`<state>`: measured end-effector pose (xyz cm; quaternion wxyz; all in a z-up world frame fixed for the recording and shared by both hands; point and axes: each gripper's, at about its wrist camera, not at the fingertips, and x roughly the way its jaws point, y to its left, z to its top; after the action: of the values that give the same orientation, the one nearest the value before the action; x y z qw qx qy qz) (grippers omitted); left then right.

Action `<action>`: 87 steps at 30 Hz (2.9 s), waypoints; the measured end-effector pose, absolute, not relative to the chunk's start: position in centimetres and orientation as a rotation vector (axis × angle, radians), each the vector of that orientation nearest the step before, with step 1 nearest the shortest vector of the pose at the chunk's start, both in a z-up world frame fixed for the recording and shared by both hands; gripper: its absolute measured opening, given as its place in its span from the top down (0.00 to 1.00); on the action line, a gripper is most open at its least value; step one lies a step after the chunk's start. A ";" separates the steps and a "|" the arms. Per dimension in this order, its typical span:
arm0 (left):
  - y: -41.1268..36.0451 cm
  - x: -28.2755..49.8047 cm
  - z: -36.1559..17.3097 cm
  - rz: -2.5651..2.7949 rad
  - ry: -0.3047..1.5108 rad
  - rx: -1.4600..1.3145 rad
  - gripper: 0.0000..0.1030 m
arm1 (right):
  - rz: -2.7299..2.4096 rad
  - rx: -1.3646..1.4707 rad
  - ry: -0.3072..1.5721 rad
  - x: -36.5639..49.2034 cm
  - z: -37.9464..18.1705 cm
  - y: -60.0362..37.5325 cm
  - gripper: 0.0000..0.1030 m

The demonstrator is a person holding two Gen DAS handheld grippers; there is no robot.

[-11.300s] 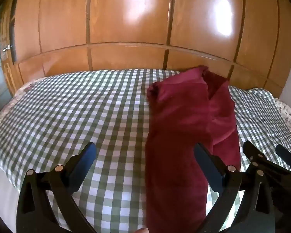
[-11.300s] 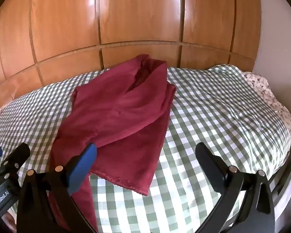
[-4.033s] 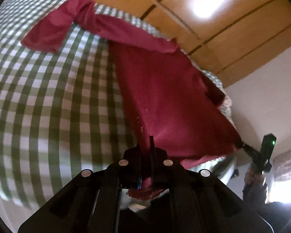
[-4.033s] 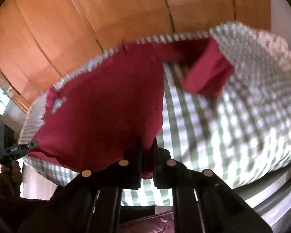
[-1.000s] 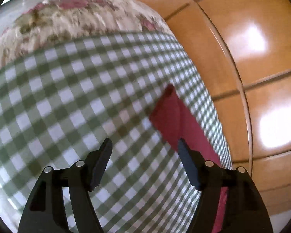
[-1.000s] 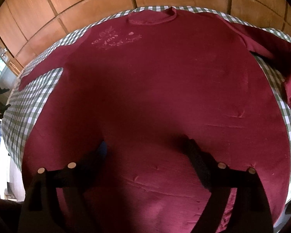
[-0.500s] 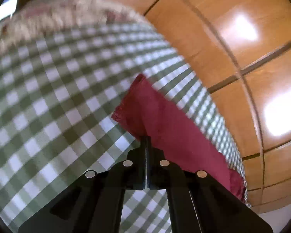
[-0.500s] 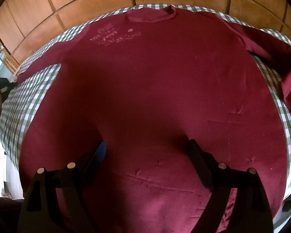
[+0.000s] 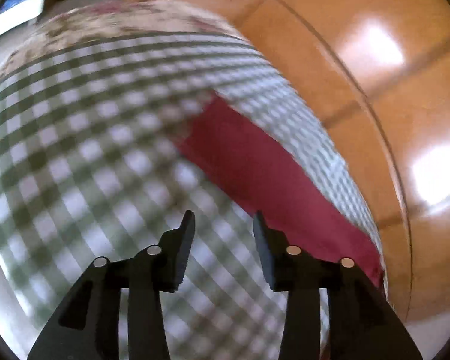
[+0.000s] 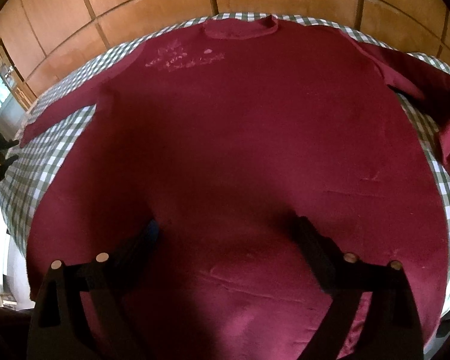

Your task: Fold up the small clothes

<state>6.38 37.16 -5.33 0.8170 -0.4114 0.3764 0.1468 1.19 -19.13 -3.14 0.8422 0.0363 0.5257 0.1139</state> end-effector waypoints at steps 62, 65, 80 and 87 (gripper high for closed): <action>-0.1 11.9 -8.4 -0.308 0.934 0.022 0.15 | -0.727 0.155 0.779 10.0 6.6 -62.3 0.93; -0.3 12.0 -8.4 -0.308 0.937 0.028 0.14 | -0.742 0.142 0.858 12.5 3.9 -63.9 0.92; -0.1 12.2 -8.5 -0.315 0.934 0.028 0.12 | -0.245 0.863 0.870 9.5 -4.3 -55.4 0.44; 0.3 12.1 -8.4 -0.327 0.932 0.011 0.12 | -0.366 0.832 0.897 13.3 -5.6 -55.8 0.94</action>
<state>12.08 0.26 -8.43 0.8804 0.0054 0.4474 -0.1570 13.28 -55.75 -5.59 0.8030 0.3881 0.4187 -0.1709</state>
